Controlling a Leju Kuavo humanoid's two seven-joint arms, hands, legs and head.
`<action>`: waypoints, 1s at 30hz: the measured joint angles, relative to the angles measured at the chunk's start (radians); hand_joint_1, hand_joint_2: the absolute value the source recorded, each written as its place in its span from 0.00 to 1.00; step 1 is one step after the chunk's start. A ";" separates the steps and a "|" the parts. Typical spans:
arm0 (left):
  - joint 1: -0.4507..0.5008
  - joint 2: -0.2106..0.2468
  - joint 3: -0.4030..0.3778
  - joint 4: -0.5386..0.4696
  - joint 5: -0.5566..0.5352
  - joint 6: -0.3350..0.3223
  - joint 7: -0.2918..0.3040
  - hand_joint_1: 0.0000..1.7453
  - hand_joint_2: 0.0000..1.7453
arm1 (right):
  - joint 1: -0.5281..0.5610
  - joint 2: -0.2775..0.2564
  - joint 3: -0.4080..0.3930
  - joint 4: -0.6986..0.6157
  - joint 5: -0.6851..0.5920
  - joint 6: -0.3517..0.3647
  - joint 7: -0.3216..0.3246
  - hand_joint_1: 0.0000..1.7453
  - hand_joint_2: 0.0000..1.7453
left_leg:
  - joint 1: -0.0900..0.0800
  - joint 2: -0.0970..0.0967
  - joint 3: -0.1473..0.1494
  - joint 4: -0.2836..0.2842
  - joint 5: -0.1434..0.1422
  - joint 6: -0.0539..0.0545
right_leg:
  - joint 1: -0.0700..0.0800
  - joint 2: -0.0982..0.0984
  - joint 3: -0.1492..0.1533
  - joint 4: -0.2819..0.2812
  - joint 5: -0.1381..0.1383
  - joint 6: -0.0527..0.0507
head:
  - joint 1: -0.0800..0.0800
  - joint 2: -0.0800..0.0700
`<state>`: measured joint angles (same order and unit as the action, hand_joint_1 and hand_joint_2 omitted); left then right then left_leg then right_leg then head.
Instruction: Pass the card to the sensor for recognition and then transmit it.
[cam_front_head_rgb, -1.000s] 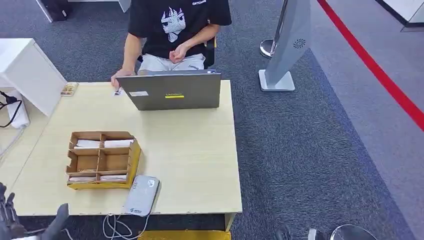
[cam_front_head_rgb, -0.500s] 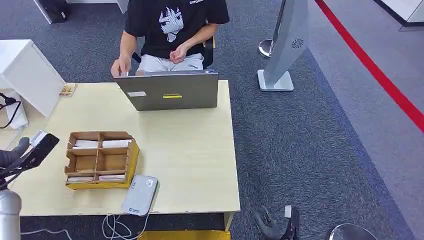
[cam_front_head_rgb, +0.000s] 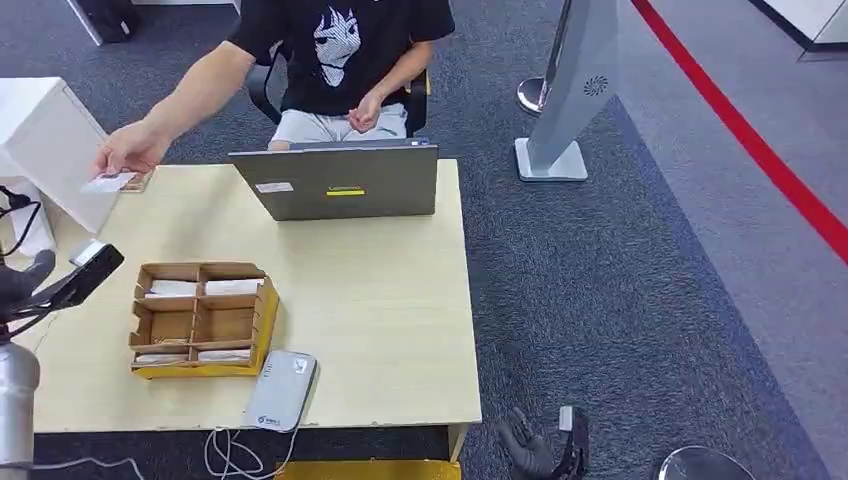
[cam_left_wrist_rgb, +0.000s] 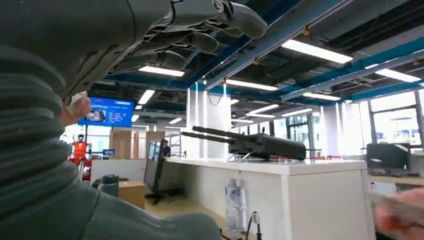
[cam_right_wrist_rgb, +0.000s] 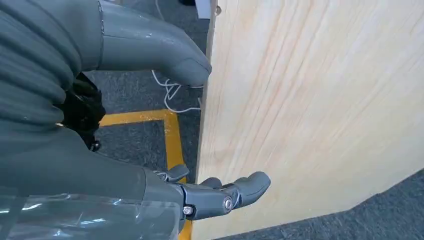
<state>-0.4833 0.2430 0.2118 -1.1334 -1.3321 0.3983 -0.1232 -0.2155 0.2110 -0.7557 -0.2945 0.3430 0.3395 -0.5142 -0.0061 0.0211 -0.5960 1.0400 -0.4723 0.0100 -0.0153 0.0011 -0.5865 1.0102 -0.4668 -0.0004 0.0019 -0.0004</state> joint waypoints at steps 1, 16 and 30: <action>-0.003 -0.002 -0.005 0.000 -0.002 0.000 0.000 0.00 1.00 | 0.000 0.000 0.001 0.000 -0.002 0.000 0.000 0.00 1.00 | 0.000 0.000 0.000 0.000 0.000 0.000 | 0.000 0.000 0.000 0.000 0.000 0.000 | 0.000 0.000; -0.024 -0.035 -0.037 0.001 0.024 0.002 -0.007 1.00 1.00 | 0.000 0.000 0.022 0.001 -0.023 -0.001 -0.003 0.00 1.00 | 0.000 0.000 0.000 0.000 0.000 0.000 | 0.000 0.000 0.000 0.000 0.000 0.000 | 0.000 0.000; -0.024 -0.056 -0.041 -0.002 0.032 -0.001 -0.012 1.00 1.00 | 0.001 0.000 0.025 0.002 -0.035 -0.003 -0.003 0.00 1.00 | 0.000 0.000 0.000 0.000 0.000 0.000 | 0.000 0.000 0.000 0.000 0.000 0.000 | 0.000 0.000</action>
<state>-0.5076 0.1865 0.1705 -1.1357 -1.3001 0.3971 -0.1350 -0.2147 0.2110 -0.7309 -0.2930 0.3078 0.3368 -0.5173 -0.0060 0.0215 -0.5962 1.0399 -0.4723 0.0100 -0.0152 0.0015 -0.5868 1.0103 -0.4668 -0.0004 0.0019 -0.0004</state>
